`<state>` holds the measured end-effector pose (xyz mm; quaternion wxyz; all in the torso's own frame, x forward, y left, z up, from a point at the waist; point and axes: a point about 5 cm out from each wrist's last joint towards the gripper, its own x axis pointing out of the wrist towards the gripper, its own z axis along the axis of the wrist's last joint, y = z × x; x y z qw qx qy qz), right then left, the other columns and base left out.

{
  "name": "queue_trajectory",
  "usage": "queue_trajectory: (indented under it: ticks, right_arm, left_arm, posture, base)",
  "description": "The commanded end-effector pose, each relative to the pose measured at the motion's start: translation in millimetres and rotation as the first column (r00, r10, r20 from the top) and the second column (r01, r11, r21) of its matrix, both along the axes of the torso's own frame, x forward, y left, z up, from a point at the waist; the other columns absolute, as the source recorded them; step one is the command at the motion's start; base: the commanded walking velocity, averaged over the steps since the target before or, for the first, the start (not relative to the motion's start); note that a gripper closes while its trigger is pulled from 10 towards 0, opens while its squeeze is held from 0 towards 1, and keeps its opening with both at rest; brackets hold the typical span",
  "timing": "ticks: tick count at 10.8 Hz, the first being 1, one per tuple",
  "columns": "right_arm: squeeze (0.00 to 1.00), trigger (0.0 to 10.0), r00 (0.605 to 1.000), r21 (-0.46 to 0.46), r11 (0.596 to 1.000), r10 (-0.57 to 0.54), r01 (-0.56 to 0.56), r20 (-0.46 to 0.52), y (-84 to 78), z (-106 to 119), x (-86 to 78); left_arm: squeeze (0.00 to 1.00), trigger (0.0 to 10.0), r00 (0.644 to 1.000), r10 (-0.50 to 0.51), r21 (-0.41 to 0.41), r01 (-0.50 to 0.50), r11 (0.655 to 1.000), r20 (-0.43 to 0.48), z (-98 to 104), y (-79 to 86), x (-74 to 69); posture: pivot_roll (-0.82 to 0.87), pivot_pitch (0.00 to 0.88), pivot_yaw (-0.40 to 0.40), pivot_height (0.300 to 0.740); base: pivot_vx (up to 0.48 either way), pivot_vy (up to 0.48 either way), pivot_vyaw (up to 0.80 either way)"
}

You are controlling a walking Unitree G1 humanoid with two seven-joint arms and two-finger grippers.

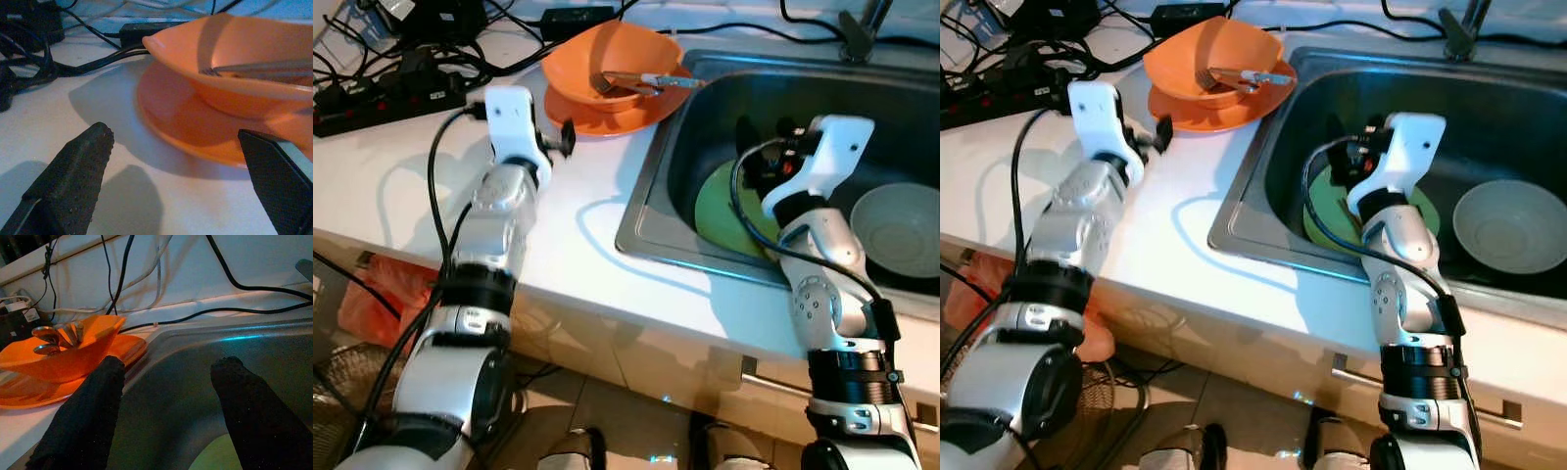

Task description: Kitchen organization

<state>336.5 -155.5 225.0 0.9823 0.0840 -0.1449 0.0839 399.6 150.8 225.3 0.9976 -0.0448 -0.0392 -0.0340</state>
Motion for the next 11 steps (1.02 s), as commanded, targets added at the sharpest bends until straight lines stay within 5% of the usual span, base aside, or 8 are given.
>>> queue_trajectory:
  ticks: [1, 11]
  right_arm:
    - [0.00, 10.0, 1.000, -0.011, 1.000, -0.004, 0.004, -0.005, -1.0, -1, 0.2]
    - [0.00, 10.0, 0.999, 0.017, 1.000, -0.014, 0.015, -0.032, -7.6, -10, -0.6]
  left_arm:
    - [0.00, 10.0, 0.999, 0.026, -0.031, -0.026, 0.999, -0.029, -2, 5.4, 1.4]
    - [0.00, 10.0, 0.995, 0.032, -0.175, -0.049, 0.983, -0.097, 11, -0.3, 18.0]
  posture:
    - [0.02, 0.225, 0.149, 0.740]
    - [0.05, 0.245, 0.091, 0.740]
  base:
    - [0.000, 0.000, 0.00]
    - [0.000, 0.000, 0.00]
